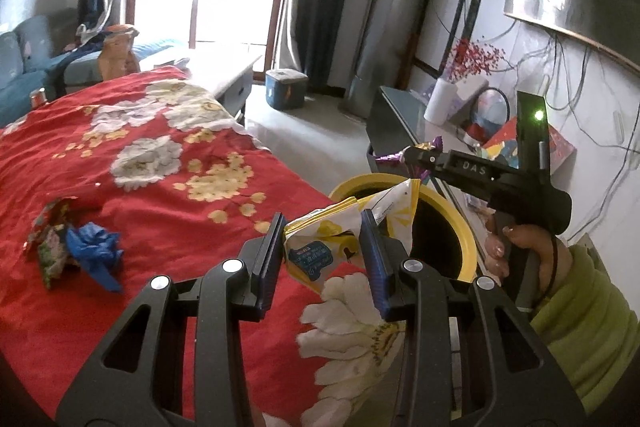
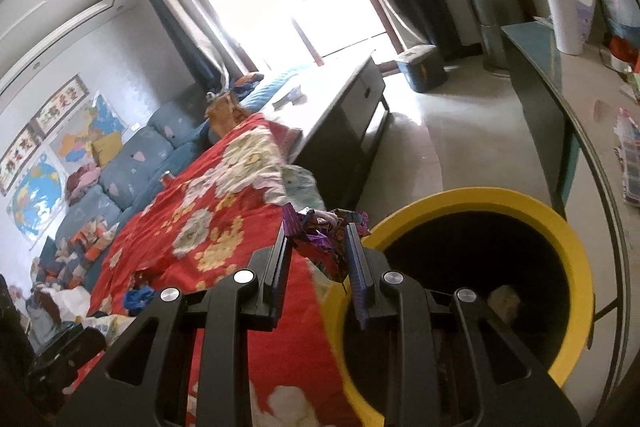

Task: Collect trash
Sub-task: 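Carry both held wrappers over the yellow-rimmed trash bin, then open both grippers to drop the wrappers into the bin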

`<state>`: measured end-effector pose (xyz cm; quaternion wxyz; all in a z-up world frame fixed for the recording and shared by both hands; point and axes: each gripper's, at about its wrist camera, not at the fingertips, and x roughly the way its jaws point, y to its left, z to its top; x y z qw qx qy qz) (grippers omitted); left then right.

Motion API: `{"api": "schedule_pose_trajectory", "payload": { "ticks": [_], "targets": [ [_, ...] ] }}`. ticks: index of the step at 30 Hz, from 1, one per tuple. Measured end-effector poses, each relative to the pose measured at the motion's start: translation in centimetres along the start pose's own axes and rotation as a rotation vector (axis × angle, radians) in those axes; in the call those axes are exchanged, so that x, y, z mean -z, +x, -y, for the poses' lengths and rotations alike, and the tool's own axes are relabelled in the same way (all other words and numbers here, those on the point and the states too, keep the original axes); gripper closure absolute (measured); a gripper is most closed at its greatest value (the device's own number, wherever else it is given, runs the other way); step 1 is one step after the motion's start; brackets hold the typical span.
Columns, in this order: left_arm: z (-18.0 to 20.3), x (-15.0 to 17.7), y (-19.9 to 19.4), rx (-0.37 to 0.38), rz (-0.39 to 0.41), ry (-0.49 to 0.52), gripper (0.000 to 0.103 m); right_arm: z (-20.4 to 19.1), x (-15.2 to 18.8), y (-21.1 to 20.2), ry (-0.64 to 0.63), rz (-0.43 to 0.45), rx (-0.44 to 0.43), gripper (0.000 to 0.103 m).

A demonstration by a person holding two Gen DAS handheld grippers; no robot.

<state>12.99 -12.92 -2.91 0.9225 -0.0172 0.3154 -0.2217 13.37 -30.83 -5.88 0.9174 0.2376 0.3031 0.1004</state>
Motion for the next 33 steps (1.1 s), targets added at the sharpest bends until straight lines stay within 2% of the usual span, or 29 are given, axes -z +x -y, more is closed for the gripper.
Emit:
{"api": "schedule_pose_trajectory", "payload": {
  "ticks": [16, 33],
  "targets": [
    [5.4, 0.2, 5.7, 0.025, -0.082, 0.144, 0.073, 6.7, 0.4, -0.8, 0.098, 0.022, 0.122, 0.077],
    [7.7, 0.8, 11.0, 0.025, -0.162, 0.202, 0.072, 10.0, 1.3, 0.1, 0.149, -0.027, 0.146, 0.077]
  ]
}}
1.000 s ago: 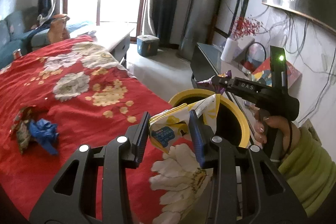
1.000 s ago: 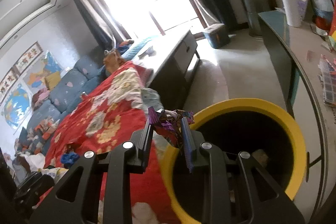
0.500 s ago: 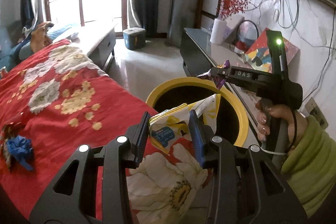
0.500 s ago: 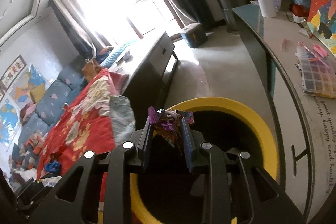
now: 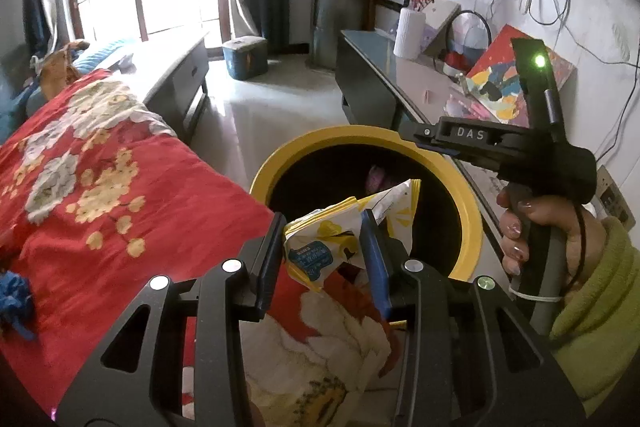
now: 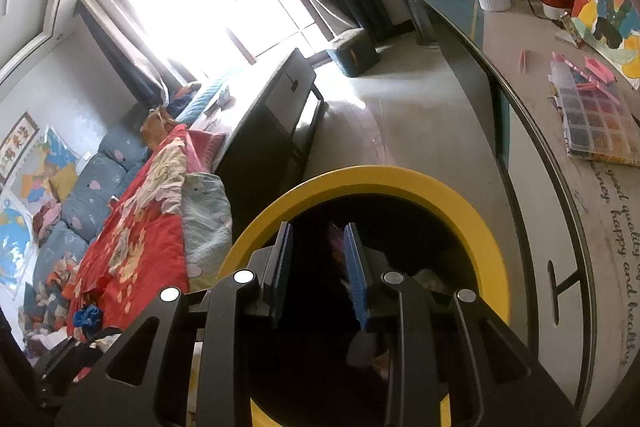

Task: Collect trash
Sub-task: 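Open both grippers to drop the wrappers into the bin, then move both grippers back over the blue bag and green package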

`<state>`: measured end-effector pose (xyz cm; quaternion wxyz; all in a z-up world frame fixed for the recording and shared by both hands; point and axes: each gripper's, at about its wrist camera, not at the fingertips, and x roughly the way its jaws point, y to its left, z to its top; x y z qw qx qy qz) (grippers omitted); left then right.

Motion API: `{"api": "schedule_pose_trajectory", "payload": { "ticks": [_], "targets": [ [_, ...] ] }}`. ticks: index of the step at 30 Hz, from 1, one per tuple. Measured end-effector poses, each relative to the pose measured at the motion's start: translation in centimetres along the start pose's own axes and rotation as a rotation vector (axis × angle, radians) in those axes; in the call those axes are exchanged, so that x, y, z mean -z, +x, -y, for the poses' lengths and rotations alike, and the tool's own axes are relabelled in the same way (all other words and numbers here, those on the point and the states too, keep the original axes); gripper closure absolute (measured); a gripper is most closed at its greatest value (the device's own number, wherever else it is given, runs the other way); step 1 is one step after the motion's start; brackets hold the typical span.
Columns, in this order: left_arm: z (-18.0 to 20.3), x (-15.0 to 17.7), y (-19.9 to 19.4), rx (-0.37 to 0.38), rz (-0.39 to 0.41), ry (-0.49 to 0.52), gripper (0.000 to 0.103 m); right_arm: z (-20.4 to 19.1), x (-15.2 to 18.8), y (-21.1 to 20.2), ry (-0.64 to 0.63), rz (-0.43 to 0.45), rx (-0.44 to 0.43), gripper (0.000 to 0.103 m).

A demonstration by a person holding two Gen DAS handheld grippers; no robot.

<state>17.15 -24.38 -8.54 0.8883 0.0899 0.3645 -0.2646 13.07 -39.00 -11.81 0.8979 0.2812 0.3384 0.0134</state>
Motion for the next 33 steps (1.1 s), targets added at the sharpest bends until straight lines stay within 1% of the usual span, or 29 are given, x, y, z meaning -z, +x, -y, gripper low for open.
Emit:
{"api": "schedule_pose_trajectory", "payload": {
  "ticks": [4, 6, 8, 9, 11, 14, 15, 17, 19, 20, 21, 25, 27, 33],
  "targets": [
    [0.6, -0.2, 1.3, -0.005, -0.021, 0.018, 0.072, 0.2, 0.0, 0.1, 0.006, -0.005, -0.006, 0.076],
    [0.7, -0.5, 1.6, 0.000, -0.019, 0.015, 0.068, 0.3, 0.0, 0.1, 0.008, -0.003, -0.004, 0.075],
    [0.8, -0.6, 1.5, 0.007, -0.010, 0.014, 0.059, 0.3, -0.1, -0.1, 0.017, 0.006, -0.003, 0.074],
    [0.9, -0.7, 1.4, 0.009, -0.002, 0.014, 0.057, 0.4, -0.1, -0.1, 0.019, 0.010, -0.002, 0.070],
    [0.9, -0.8, 1.1, 0.018, 0.012, 0.011, 0.044, 0.4, -0.2, -0.4, 0.021, 0.023, 0.001, 0.063],
    [0.5, -0.8, 0.6, 0.020, 0.026, -0.009, 0.037, 0.2, -0.4, -0.7, 0.015, 0.033, 0.000, 0.059],
    [0.4, -0.7, 0.4, 0.019, 0.029, -0.017, 0.034, 0.1, -0.4, -0.8, 0.012, 0.036, 0.002, 0.055],
    [0.1, -0.7, -0.1, 0.016, 0.041, -0.033, 0.024, -0.3, -0.4, -1.0, 0.002, 0.045, 0.000, 0.049],
    [-0.4, -0.8, -0.7, 0.009, 0.057, -0.050, 0.021, -0.7, -0.4, -1.1, -0.011, 0.051, 0.004, 0.049],
    [-0.5, -0.8, -1.0, 0.005, 0.062, -0.056, 0.014, -1.0, -0.4, -1.2, -0.018, 0.055, 0.004, 0.045],
    [-0.8, -0.8, -1.3, -0.002, 0.066, -0.067, 0.011, -1.2, -0.4, -1.4, -0.022, 0.059, 0.006, 0.041],
    [-1.5, -0.7, -2.4, -0.007, 0.080, -0.097, 0.011, -2.6, -0.5, -1.9, -0.059, 0.081, 0.012, 0.034],
    [-1.8, -0.6, -2.9, -0.015, 0.088, -0.105, 0.011, -3.2, -0.5, -2.1, -0.075, 0.093, 0.013, 0.029],
    [-3.1, -0.1, -4.6, -0.041, 0.120, -0.133, 0.011, -5.2, -0.3, -2.8, -0.126, 0.119, 0.008, 0.025]
  ]
}}
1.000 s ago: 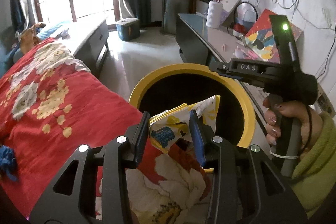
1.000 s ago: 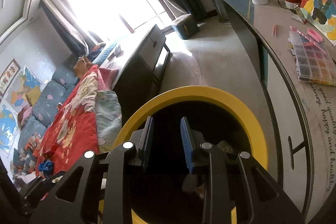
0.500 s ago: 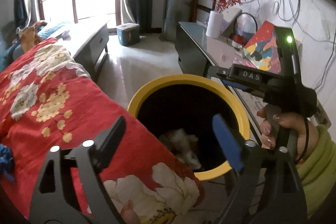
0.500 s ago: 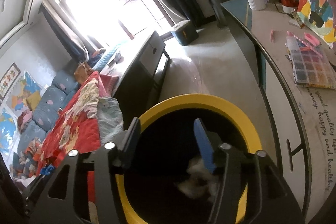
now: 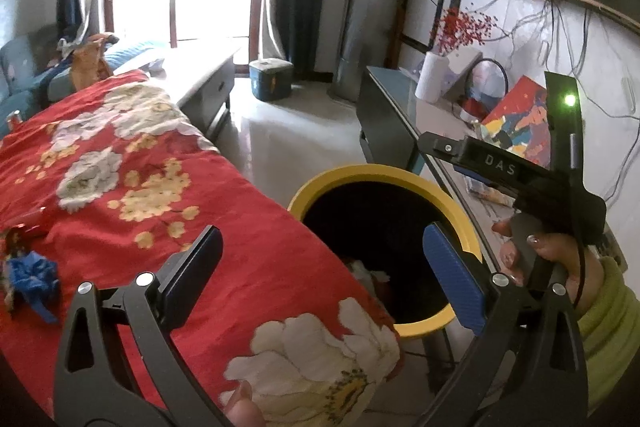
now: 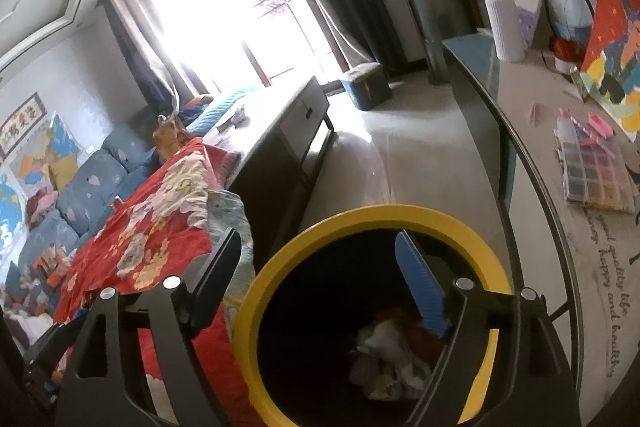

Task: Collect trash
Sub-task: 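Move both grippers back over the blue bag and green package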

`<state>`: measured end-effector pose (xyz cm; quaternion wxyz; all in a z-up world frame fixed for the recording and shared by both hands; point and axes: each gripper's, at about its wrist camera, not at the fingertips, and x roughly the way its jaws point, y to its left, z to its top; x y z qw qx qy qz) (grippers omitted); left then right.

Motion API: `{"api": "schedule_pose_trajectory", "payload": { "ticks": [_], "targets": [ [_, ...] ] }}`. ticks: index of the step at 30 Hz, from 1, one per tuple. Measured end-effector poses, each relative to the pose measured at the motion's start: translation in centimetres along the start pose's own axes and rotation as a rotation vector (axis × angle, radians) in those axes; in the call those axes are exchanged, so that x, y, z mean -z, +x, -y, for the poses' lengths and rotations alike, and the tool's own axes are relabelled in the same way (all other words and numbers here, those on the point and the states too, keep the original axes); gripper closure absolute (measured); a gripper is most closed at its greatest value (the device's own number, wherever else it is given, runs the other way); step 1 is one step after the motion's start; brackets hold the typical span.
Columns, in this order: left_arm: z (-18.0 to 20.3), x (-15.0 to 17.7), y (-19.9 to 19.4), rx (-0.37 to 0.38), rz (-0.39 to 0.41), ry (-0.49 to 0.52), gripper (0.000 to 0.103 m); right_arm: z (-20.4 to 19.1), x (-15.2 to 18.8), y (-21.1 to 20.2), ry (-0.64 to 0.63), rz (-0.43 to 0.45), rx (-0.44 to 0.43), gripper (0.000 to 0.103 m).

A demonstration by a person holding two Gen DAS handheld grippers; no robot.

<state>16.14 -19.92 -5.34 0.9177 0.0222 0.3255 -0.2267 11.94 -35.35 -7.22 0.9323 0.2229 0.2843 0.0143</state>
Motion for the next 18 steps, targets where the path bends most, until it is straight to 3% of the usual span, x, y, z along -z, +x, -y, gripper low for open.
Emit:
{"api": "schedule_pose_trajectory", "payload": {
  "ticks": [18],
  "targets": [
    [-5.3, -0.1, -4.7, -0.080, 0.093, -0.142, 0.011, -6.1, 0.2, -0.9, -0.116, 0.009, -0.073, 0.023]
  ]
}}
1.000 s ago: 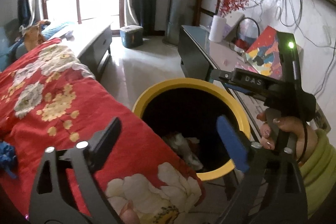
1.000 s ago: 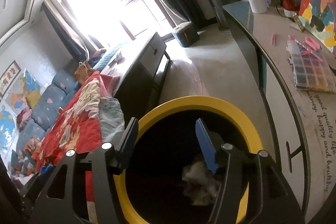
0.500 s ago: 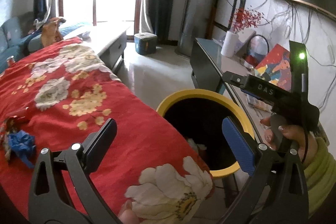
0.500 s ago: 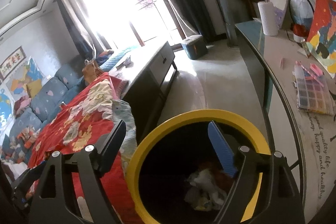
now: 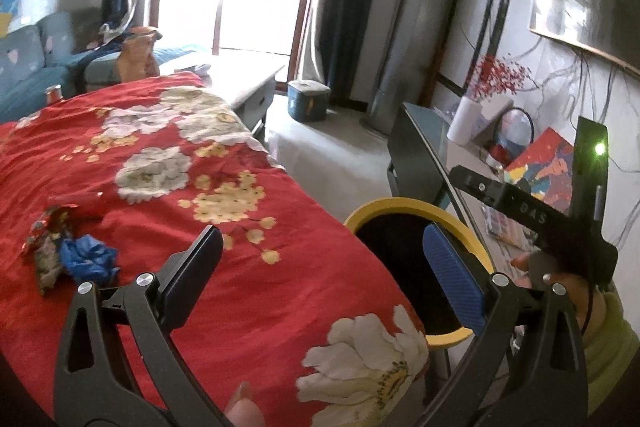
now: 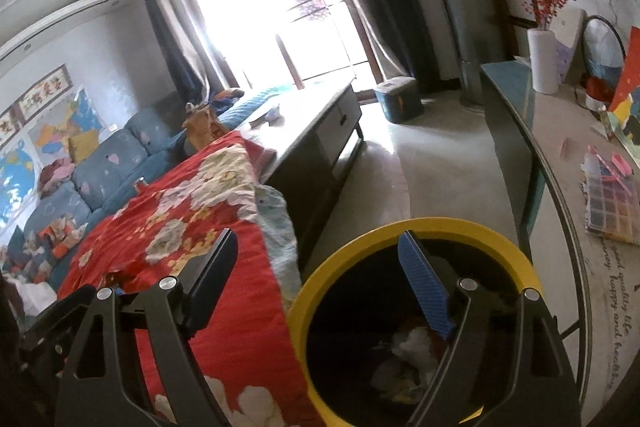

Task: Collect trash
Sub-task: 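Move both grippers back over the blue bag and green package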

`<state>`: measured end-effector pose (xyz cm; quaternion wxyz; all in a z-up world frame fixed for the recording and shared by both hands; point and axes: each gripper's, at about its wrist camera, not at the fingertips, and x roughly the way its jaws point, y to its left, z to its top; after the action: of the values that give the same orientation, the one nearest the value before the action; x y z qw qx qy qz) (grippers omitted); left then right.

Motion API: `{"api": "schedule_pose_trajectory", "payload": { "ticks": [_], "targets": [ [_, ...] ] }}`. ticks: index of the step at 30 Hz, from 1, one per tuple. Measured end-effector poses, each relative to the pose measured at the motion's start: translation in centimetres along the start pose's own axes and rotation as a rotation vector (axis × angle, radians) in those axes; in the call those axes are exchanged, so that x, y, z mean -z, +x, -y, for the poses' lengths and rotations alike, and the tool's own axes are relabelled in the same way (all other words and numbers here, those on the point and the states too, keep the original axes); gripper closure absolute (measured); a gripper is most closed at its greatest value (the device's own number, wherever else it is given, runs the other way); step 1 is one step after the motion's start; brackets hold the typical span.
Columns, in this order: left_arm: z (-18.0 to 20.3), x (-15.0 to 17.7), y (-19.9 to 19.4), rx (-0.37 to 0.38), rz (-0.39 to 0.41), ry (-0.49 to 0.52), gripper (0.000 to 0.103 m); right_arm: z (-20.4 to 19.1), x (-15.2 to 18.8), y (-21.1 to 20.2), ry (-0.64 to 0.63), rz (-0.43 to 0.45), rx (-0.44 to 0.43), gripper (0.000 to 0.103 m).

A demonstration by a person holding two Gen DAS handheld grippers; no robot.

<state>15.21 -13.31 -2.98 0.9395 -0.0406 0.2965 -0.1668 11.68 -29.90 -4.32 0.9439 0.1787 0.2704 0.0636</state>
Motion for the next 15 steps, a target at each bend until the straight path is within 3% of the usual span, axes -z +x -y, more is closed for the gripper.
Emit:
{"api": "schedule_pose_trajectory", "payload": {
  "ticks": [15],
  "targets": [
    [-5.6, -0.1, -2.6, -0.077, 0.044, -0.132, 0.011, -5.7, 1.3, 0.7, -0.090, -0.045, -0.092, 0.022]
  ]
}}
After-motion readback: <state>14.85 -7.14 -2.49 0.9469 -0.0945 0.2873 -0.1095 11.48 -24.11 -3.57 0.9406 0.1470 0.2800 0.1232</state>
